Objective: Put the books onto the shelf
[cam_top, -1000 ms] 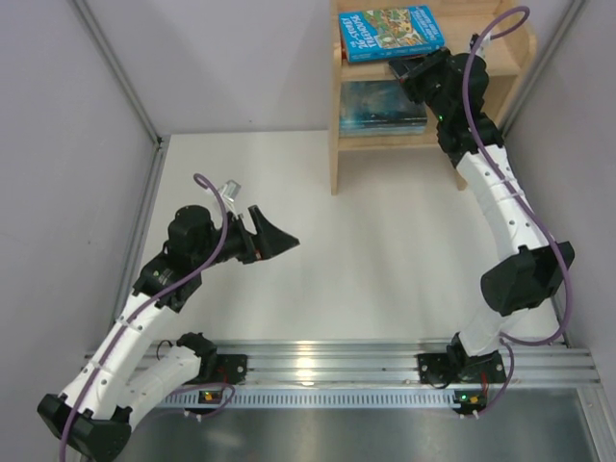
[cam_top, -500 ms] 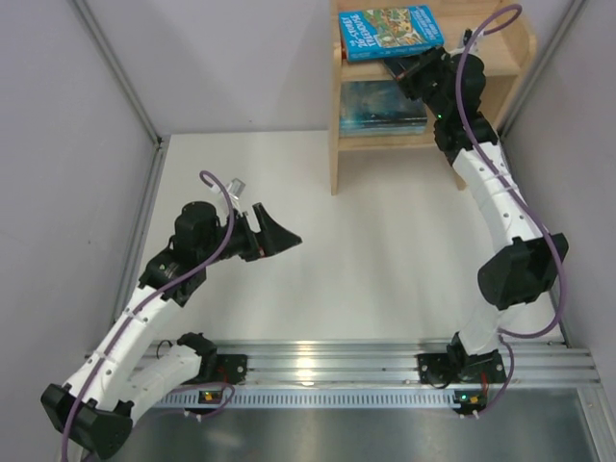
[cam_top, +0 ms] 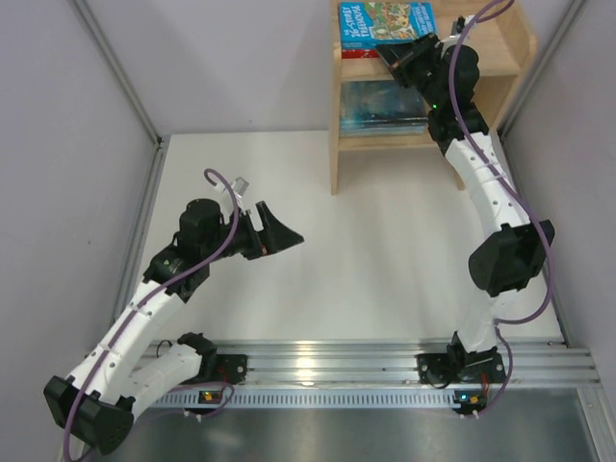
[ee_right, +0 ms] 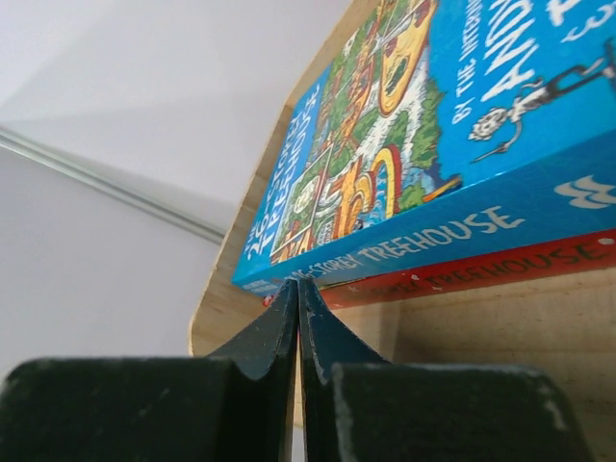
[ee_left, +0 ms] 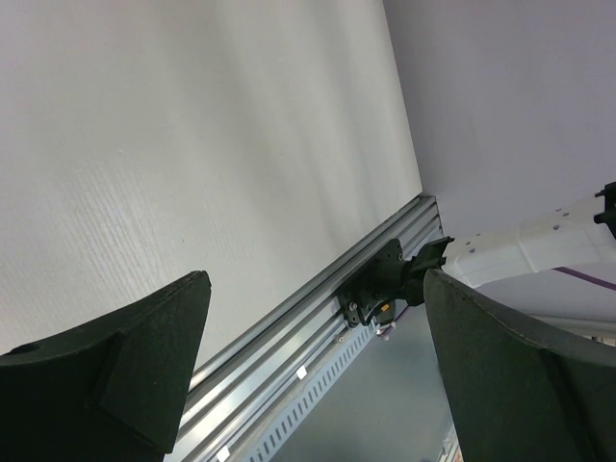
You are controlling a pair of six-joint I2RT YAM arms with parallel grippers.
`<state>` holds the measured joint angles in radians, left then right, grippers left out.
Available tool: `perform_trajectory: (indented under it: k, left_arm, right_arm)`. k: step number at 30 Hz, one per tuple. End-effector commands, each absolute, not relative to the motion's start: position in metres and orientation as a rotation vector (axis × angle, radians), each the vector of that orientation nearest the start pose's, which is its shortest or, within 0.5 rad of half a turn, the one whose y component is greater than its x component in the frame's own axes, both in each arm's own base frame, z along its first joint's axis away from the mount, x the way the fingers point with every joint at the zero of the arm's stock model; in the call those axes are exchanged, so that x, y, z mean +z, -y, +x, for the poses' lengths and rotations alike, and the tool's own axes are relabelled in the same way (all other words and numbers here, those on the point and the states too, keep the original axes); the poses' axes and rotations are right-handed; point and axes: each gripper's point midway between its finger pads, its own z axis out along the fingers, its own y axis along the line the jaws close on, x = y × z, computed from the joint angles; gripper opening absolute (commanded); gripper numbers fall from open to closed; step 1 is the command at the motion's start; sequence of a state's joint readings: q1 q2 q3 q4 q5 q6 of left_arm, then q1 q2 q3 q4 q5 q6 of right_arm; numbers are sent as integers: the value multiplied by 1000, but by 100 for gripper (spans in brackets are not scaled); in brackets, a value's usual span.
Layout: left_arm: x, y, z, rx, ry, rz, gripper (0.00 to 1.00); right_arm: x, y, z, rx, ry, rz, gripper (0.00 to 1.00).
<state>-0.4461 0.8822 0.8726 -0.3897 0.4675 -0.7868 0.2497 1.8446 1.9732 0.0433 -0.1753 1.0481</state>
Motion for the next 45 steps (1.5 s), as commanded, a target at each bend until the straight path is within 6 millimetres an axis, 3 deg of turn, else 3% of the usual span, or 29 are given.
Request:
perform_trajectory:
  k: [1,10,18,20,25,33,45]
  left_arm:
    - [283,224,218,-1259,-2064,22,97]
    - [281,222,216,-1258,-2066,15,97]
    - [280,223,217,-1261,-2064,8,97]
    - [279,223,217,-1264,-2068,8,97]
    - [278,225,221,-1264,-2068,5,96]
    - [275,225,223,-1258,-2077,1,96]
    - [273,226,226,-1251,-2086,2,96]
  right_arm:
    - [512,-203,529,1216,-1356,376,0]
    - [521,-191,495,1170,-1365,320,0]
    - [529,-140,472,1075,-1315,374,0]
    - [540,-132,472,1053,-1302,365,0]
    - [538,-105,481,933,-1294,438,0]
    - [523,-75,497,811,-1310,526,0]
    - [517,-80,519,832,-1322,524,0]
